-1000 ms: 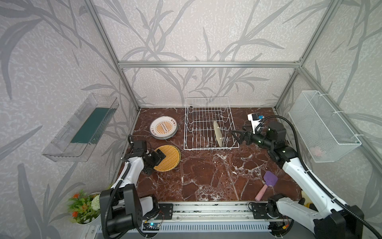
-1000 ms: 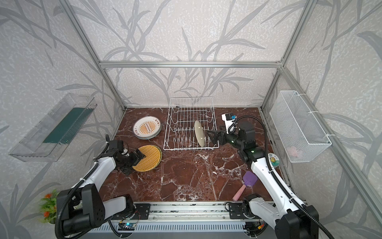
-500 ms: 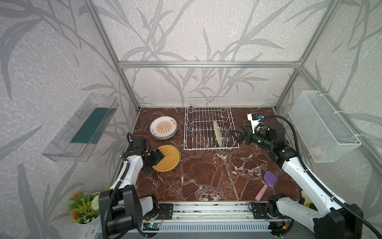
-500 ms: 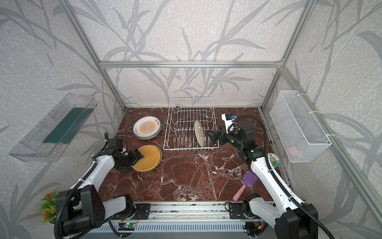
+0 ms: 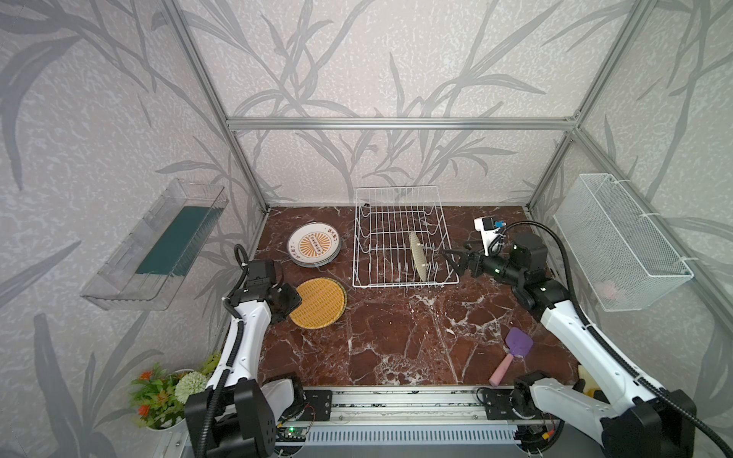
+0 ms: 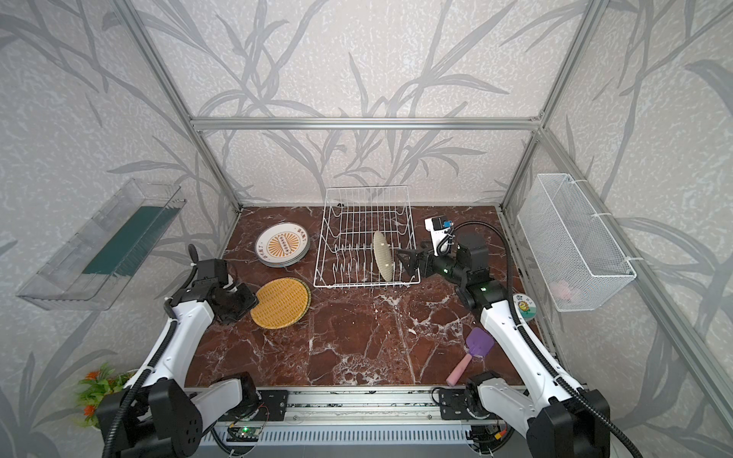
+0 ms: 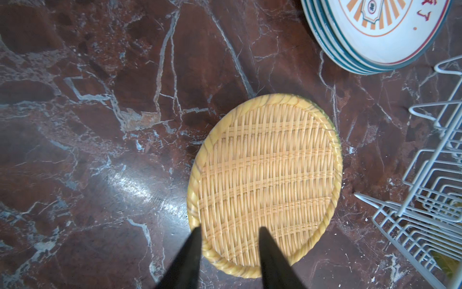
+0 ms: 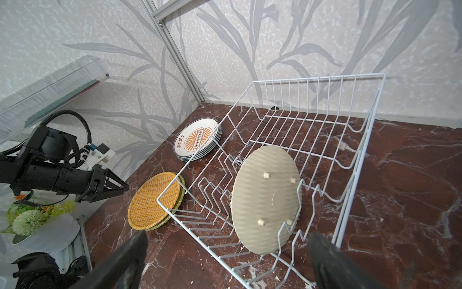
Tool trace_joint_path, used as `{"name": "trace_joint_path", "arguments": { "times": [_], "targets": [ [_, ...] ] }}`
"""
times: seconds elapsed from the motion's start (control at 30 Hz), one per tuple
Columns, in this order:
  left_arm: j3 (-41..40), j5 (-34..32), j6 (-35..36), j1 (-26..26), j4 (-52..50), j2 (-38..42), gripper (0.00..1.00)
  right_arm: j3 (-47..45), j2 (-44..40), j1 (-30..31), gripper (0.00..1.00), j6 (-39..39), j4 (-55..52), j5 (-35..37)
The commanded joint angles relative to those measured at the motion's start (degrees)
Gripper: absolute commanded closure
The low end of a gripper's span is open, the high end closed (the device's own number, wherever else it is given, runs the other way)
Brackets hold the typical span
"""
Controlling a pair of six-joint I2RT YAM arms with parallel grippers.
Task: Unload the plates from the dish rack
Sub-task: Move the plates to the middle-left of the table.
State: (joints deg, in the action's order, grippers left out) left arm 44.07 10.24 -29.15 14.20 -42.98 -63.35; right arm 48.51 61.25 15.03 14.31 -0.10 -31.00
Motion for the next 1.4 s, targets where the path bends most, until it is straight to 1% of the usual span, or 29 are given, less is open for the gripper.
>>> {"name": "trace_joint_path", "arguments": {
  "times": [0.0, 0.03, 0.1, 0.17, 0.4, 0.63, 0.87, 1.0, 1.1, 1.17, 1.27, 1.3, 1.37],
  "targets": [
    [-0.70, -6.93, -2.27, 0.15, -2.84, 0.69, 0.82, 0.36, -0.16, 0.27, 0.01, 0.18, 1.15, -0.55],
    [-0.90, -9.14, -3.28, 0.22, -2.90, 1.21, 0.89, 0.36, -0.25, 0.27, 0.01, 0.06, 0.96, -0.50],
    [-2.05, -10.98, -3.94, 0.22, -1.68, 2.52, 1.00, 0.27, -0.51, 0.27, 0.01, -0.05, 0.63, -0.38],
    [-2.97, -11.77, -4.35, 0.22, -1.20, 2.89, 1.00, 0.18, -0.74, 0.27, 0.01, -0.11, 0.54, -0.29],
    [-4.47, -11.84, -4.69, 0.22, 2.11, -1.58, 1.00, -0.26, -1.33, 0.27, 0.01, 0.32, 1.94, -0.64],
    [-4.73, -5.55, -4.09, 0.26, 5.50, -6.45, 1.00, -0.41, -1.57, 0.27, 0.01, 0.25, 1.72, -0.64],
    [-4.66, -2.74, -4.51, 0.22, 6.70, -8.38, 1.00, -0.35, -1.75, 0.27, 0.01, -0.09, 1.33, -0.37],
    [-3.89, -4.19, -3.92, 0.22, 4.65, -6.97, 1.00, -0.52, -1.66, 0.22, 0.01, 0.03, 1.33, -0.46],
    [-1.40, -7.17, -2.98, 0.27, 1.63, -3.84, 1.00, -0.53, -1.66, 0.27, 0.01, -0.11, 1.07, -0.29],
    [0.83, -7.95, -2.46, 0.13, 0.68, -0.73, 1.00, -0.37, -1.75, 0.27, 0.01, -0.43, 0.48, 0.06],
    [4.15, -3.64, -0.58, -0.27, 2.70, 3.85, 0.97, 0.18, -1.80, 0.27, 0.01, -1.15, -1.01, 1.06],
    [5.16, -0.71, 0.23, -0.77, 4.05, 4.88, 0.96, 0.20, -1.84, 0.27, 0.01, -1.20, -1.38, 1.45],
    [7.72, 2.90, 0.59, -2.47, 5.42, 5.69, 0.91, 0.27, -1.84, 0.27, 0.01, -1.20, -1.97, 2.10]
  ]
}}
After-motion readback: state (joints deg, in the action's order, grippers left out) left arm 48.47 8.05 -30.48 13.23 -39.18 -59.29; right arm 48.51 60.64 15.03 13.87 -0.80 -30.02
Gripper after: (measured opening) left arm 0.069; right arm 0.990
